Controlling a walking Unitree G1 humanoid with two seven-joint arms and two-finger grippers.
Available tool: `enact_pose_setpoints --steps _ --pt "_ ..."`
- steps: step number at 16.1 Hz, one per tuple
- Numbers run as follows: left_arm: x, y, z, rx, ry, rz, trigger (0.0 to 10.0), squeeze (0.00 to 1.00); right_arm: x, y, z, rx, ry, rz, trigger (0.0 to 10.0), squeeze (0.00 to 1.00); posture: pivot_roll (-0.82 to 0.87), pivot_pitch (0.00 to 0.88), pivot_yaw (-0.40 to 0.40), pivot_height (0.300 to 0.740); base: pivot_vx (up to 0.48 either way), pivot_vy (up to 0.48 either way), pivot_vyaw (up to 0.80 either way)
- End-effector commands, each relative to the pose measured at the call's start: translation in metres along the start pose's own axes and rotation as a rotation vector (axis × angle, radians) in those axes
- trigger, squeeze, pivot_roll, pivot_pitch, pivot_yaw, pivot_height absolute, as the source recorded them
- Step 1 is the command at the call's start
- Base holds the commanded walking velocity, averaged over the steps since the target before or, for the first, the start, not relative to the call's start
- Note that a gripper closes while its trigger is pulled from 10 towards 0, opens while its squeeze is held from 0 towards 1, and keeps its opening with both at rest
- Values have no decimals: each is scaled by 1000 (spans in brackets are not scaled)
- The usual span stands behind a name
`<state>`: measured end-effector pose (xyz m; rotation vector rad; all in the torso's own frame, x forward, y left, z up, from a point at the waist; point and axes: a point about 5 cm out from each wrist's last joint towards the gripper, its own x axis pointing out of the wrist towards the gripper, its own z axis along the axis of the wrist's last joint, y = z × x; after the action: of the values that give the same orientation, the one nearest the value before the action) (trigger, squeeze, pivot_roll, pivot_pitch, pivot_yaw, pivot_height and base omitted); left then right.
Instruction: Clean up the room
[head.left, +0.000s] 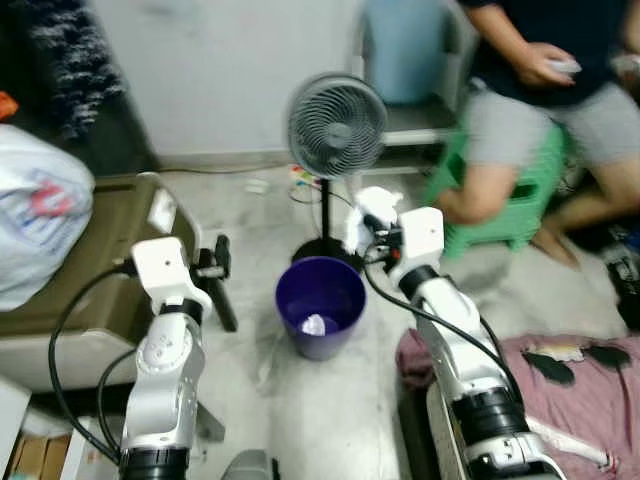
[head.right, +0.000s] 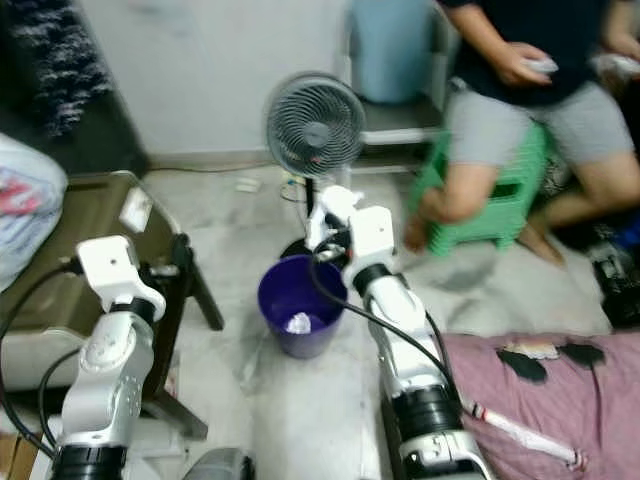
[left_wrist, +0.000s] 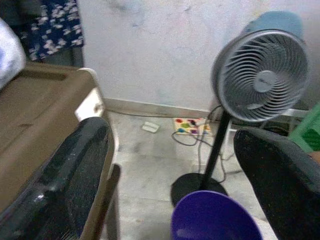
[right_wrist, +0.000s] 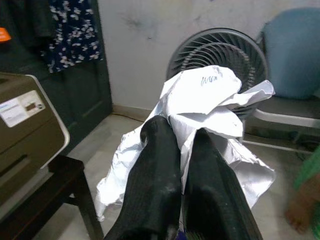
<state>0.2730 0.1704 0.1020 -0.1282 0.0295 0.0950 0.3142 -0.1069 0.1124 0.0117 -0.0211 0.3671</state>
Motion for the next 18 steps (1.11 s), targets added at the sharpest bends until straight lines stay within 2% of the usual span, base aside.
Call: enact_pose_setpoints --steps 1,5,8,18 --pt "1 3 1 12 2 -4 10000 0 4 6 6 8 -26 17 10000 0 -68 0 -9 740 0 0 669" --pt "1 3 1 8 2 -12 10000 0 3 6 7 5 -30 17 10000 0 -68 0 -9 740 0 0 0" --pt "1 1 1 3 1 -22 10000 0 3 6 7 2 -27 21 10000 0 -69 0 -12 740 0 0 683" --pt "0 -4 3 -27 -11 -74 10000 0 4 8 7 14 -34 36 10000 0 -69 0 -10 740 48 0 0"
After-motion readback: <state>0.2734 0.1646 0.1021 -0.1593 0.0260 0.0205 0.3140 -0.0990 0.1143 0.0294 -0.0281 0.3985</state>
